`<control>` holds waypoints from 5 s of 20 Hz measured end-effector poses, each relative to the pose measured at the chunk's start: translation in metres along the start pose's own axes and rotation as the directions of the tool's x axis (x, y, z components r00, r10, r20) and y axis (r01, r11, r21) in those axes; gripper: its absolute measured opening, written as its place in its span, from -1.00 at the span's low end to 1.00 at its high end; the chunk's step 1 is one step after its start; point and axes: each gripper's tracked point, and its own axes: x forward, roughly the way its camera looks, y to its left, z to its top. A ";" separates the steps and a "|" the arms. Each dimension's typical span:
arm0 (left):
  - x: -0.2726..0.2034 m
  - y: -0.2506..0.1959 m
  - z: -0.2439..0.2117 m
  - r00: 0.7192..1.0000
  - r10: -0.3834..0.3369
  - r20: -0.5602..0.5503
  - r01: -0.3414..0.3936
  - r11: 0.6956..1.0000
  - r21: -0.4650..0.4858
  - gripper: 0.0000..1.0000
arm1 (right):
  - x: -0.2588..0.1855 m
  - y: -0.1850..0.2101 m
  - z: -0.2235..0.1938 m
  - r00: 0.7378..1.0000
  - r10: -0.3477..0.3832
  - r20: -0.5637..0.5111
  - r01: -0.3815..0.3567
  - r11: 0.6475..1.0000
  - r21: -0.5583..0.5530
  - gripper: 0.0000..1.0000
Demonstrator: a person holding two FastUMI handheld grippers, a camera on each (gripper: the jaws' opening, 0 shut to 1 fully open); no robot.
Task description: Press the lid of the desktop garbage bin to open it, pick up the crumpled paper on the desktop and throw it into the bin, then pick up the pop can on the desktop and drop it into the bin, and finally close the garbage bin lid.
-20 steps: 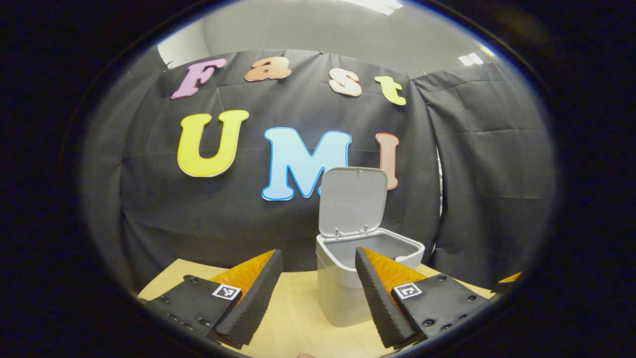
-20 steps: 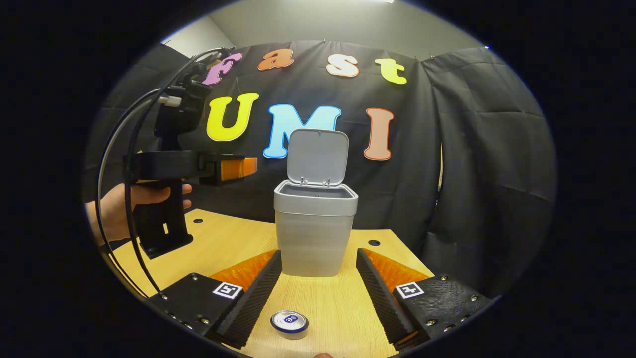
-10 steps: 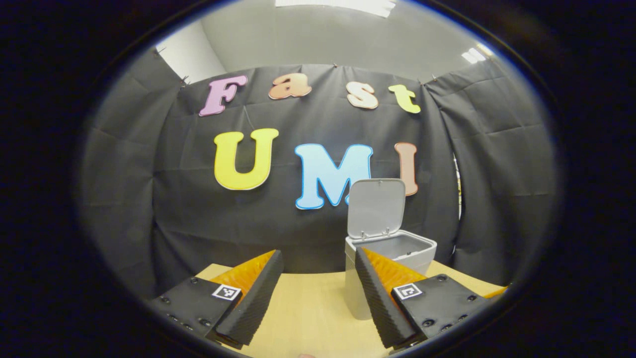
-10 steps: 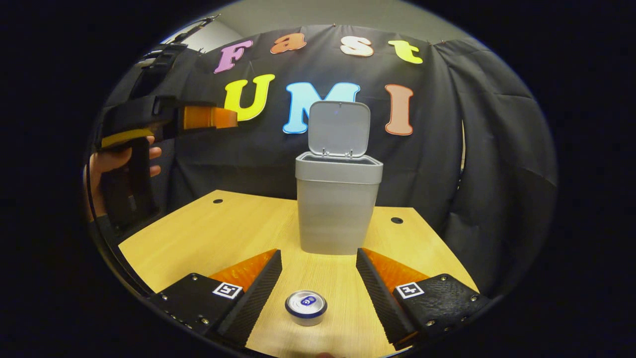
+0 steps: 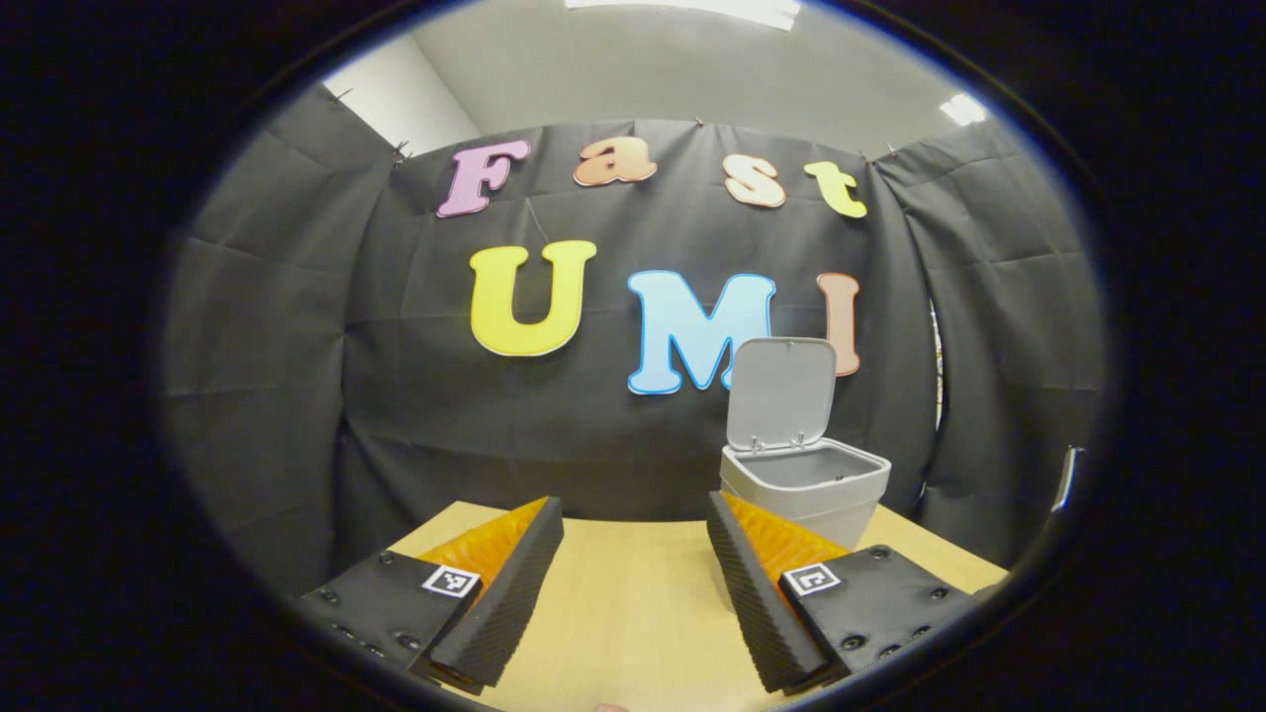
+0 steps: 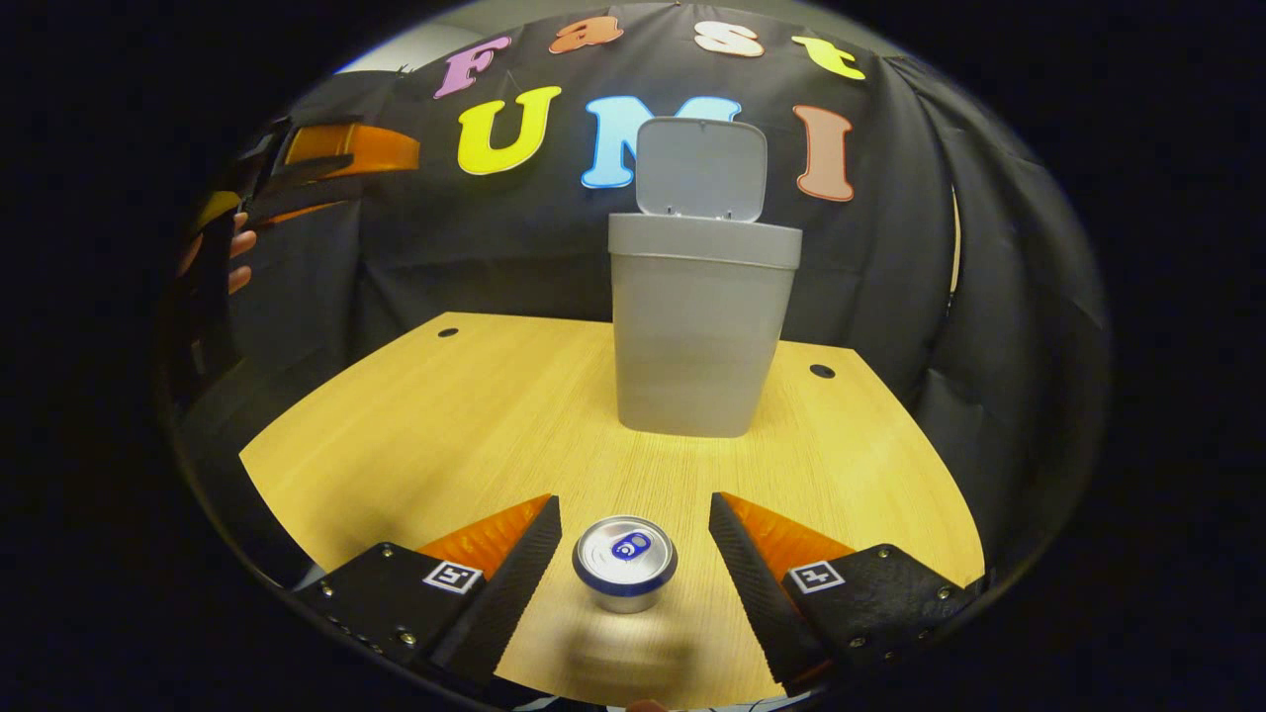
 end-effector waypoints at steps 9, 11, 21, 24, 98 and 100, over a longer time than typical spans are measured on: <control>-0.006 0.014 -0.010 0.999 0.043 -0.010 -0.043 0.999 -0.026 0.89 | 0.023 0.005 -0.046 0.991 0.022 -0.131 -0.024 1.000 -0.016 0.93; -0.004 0.015 -0.012 0.999 0.047 -0.014 -0.047 0.998 -0.032 0.89 | 0.027 0.007 -0.048 0.989 0.038 -0.142 -0.039 0.999 -0.008 0.93; -0.001 0.015 -0.017 0.999 0.048 -0.026 -0.049 0.998 -0.048 0.89 | 0.020 0.003 -0.034 0.994 0.043 -0.105 -0.046 0.999 -0.026 0.69; -0.001 0.016 -0.019 0.998 0.048 -0.028 -0.049 0.997 -0.051 0.89 | 0.011 0.003 -0.010 0.997 0.057 -0.057 -0.058 0.998 -0.019 0.69; 0.085 0.044 -0.018 0.988 -0.151 -0.024 0.151 0.988 -0.014 0.89 | 0.109 -0.072 0.459 0.825 -0.198 0.530 0.243 0.970 -0.016 0.77; 0.091 0.040 -0.017 0.984 -0.174 -0.026 0.173 0.984 -0.032 0.90 | 0.111 -0.083 0.479 0.807 -0.222 0.547 0.274 0.962 -0.013 0.77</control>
